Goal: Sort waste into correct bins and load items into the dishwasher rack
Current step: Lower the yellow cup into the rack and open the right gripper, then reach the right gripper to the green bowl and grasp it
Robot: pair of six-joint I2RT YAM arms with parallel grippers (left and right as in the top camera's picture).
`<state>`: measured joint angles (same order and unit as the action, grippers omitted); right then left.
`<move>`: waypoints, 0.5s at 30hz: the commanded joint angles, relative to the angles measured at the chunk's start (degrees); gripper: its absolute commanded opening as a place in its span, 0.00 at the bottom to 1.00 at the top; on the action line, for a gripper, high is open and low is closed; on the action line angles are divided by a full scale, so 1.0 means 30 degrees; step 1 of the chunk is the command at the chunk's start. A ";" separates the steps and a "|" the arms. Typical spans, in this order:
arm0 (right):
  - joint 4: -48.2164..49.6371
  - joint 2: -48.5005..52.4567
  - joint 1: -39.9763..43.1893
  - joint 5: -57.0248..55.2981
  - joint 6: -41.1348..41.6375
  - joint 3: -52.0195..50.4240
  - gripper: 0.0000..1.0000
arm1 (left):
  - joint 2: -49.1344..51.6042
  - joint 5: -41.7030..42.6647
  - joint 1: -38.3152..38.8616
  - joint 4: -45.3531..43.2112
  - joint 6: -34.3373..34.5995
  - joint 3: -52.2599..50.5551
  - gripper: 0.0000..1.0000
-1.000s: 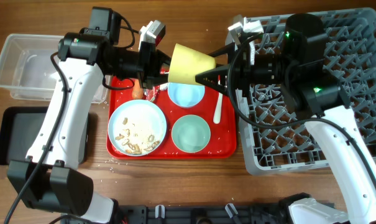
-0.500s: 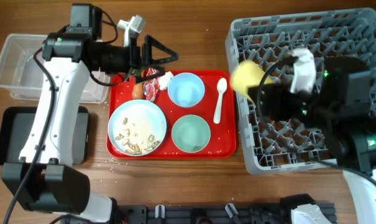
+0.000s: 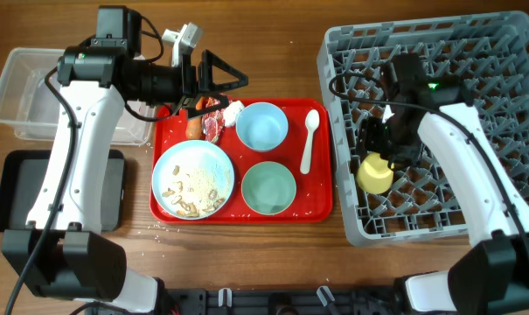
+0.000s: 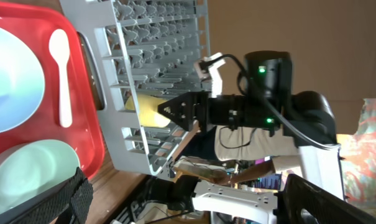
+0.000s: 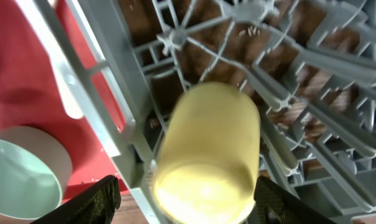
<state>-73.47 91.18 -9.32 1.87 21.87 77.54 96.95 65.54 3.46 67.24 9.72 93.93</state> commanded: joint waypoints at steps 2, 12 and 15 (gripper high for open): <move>0.0860 -0.2871 -0.0168 0.0619 -0.1078 0.1931 0.72 | 0.0036 -0.1180 -0.0095 0.0240 -0.0109 0.0051 1.00; 0.2594 0.0845 -0.7286 0.2390 0.0313 0.0109 0.63 | -0.7038 -1.9467 -0.3716 0.1654 0.7934 0.0080 1.00; 0.2565 0.4663 -0.7526 0.3111 0.0656 0.0109 0.52 | -0.9377 -2.2243 -0.5238 0.1945 0.7919 0.0073 1.00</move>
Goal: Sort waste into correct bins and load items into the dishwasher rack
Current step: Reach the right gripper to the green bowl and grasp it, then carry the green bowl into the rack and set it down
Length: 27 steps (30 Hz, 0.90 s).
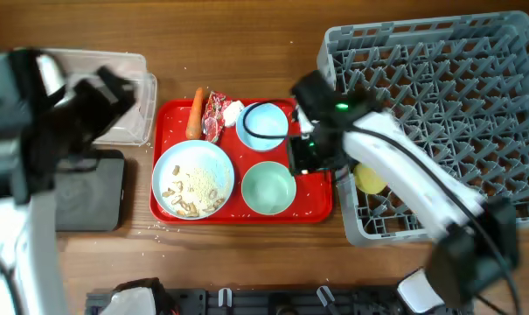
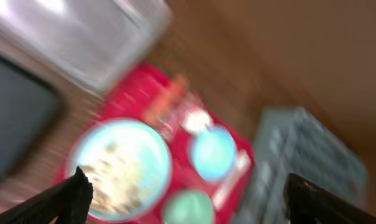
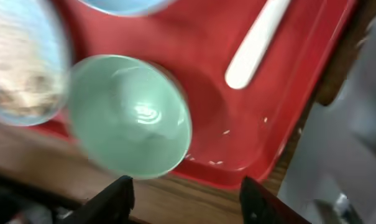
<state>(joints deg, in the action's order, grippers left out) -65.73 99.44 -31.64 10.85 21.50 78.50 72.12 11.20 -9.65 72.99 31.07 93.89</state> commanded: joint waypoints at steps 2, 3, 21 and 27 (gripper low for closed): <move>0.0554 0.3679 -0.0466 0.2193 0.0146 -0.0481 0.49 | -0.1632 -0.4269 -0.1188 0.0022 0.0801 0.0087 1.00; 0.0896 0.4379 -0.0823 0.1967 0.0270 -0.0721 0.41 | -0.1683 -0.4269 -0.1180 0.0036 0.0801 0.0087 1.00; 0.1486 -0.8306 0.5100 -2.1872 0.1851 0.0918 0.04 | -0.1574 -0.4262 -0.1180 0.0044 0.0801 0.0087 1.00; 0.1712 -0.3257 0.8823 -2.0713 0.1588 0.0831 0.04 | -0.1574 -0.4262 -0.1180 0.0044 0.0801 0.0087 1.00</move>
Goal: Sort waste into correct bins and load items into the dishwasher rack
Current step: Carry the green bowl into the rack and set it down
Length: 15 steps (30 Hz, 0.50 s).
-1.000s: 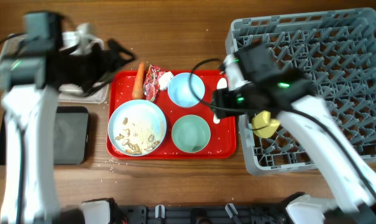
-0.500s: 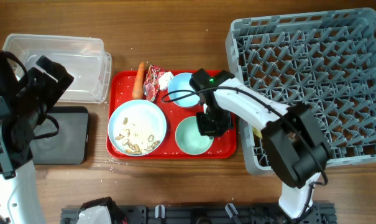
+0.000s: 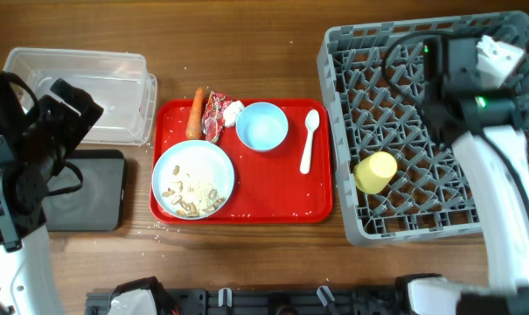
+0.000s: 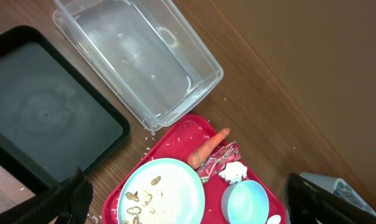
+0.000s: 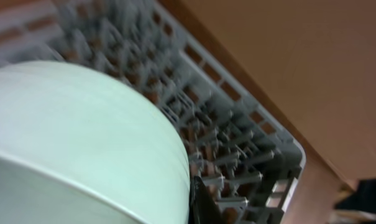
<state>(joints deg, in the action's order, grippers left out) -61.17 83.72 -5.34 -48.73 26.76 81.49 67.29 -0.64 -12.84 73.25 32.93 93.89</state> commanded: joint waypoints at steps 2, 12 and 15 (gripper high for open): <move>0.1945 0.4736 0.0364 -0.2565 -0.0415 -0.0168 0.04 | 0.0036 -0.0313 -0.0117 -0.0044 0.0189 0.0087 1.00; 0.6499 0.8167 0.0401 -0.2142 -0.4925 -0.0168 0.04 | 0.0036 -0.0313 -0.0117 -0.0051 0.0182 0.0087 1.00; 0.5639 0.8167 -0.0721 -0.1151 -0.4918 -0.0168 0.04 | 0.0036 -0.0313 -0.0117 -0.0044 0.0182 0.0087 1.00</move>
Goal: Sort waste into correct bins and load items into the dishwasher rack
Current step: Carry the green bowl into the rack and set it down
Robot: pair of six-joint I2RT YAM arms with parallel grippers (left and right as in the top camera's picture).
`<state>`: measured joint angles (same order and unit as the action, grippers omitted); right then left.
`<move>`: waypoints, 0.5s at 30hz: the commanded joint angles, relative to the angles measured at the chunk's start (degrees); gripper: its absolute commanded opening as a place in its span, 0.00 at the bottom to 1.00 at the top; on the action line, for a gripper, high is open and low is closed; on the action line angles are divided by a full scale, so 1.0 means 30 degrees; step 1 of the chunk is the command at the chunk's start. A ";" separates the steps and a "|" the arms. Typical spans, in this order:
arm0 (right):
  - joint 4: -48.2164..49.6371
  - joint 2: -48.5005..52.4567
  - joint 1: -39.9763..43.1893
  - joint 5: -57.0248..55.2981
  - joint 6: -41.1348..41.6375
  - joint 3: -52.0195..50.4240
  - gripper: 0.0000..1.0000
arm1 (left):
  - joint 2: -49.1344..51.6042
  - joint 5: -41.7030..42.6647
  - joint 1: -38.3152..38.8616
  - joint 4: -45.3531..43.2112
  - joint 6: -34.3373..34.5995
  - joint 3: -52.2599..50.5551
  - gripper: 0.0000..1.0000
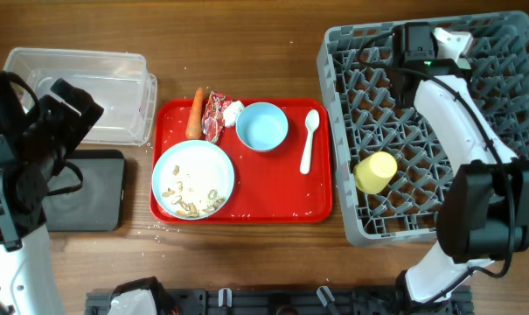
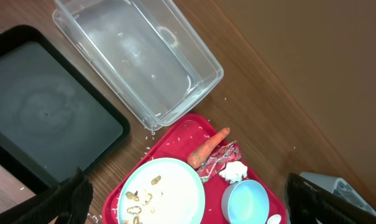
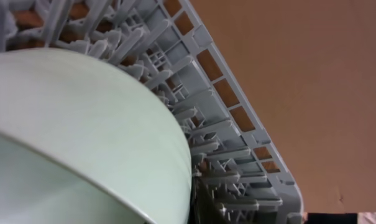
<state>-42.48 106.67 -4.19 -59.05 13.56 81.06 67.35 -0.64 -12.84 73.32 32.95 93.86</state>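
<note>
The pale green bowl (image 3: pixel 82 124) fills the right wrist view, tilted on edge against the grey dishwasher rack (image 3: pixel 237 112), with my right gripper (image 1: pixel 412 42) shut on its rim over the rack's far left part. The overhead view hides the bowl under that arm. A yellow cup (image 1: pixel 376 171) lies in the rack. On the red tray (image 1: pixel 273 199) are a plate of food scraps (image 1: pixel 192 179), a blue bowl (image 1: pixel 262 125), a white spoon (image 1: pixel 308 140), a carrot (image 1: pixel 194 114), a wrapper (image 1: pixel 214 115) and a tissue (image 1: pixel 233 111). My left gripper (image 2: pixel 188 211) hangs open, high over the left side.
A clear plastic bin (image 1: pixel 80 79) sits at the far left, with a black bin (image 1: pixel 85 197) in front of it. The rack (image 1: pixel 509 201) takes up the right side of the table. Rice grains lie scattered on the wood by the tray.
My right gripper has moved left, from the rack's far right part to its far left, with the green bowl still in it. The left arm has not moved.
First my right gripper was at the yellow cup in the rack and my left was by the carrot. Then the right was over the green bowl on the tray, the left pulled back left. Later the bowl was off the tray, held above the rack, as now.
</note>
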 commanded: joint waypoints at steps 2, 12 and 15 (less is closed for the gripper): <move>-0.0699 0.0517 -0.1712 0.2732 -0.0539 -0.0022 0.04 | 0.0015 -0.0313 -0.0117 -0.0073 0.0182 0.0095 1.00; -0.0015 -0.0488 -0.1537 0.0984 -0.0597 0.0124 0.04 | 0.0015 -0.0313 -0.0117 -0.0073 0.0175 0.0095 1.00; 0.2047 -0.0342 -0.0714 0.0903 -0.2025 0.0117 0.04 | 0.0015 -0.0313 -0.0117 -0.0066 0.0175 0.0095 1.00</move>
<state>-38.50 105.32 -8.38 -55.72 11.05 81.56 67.35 -0.64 -12.84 73.19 32.93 93.86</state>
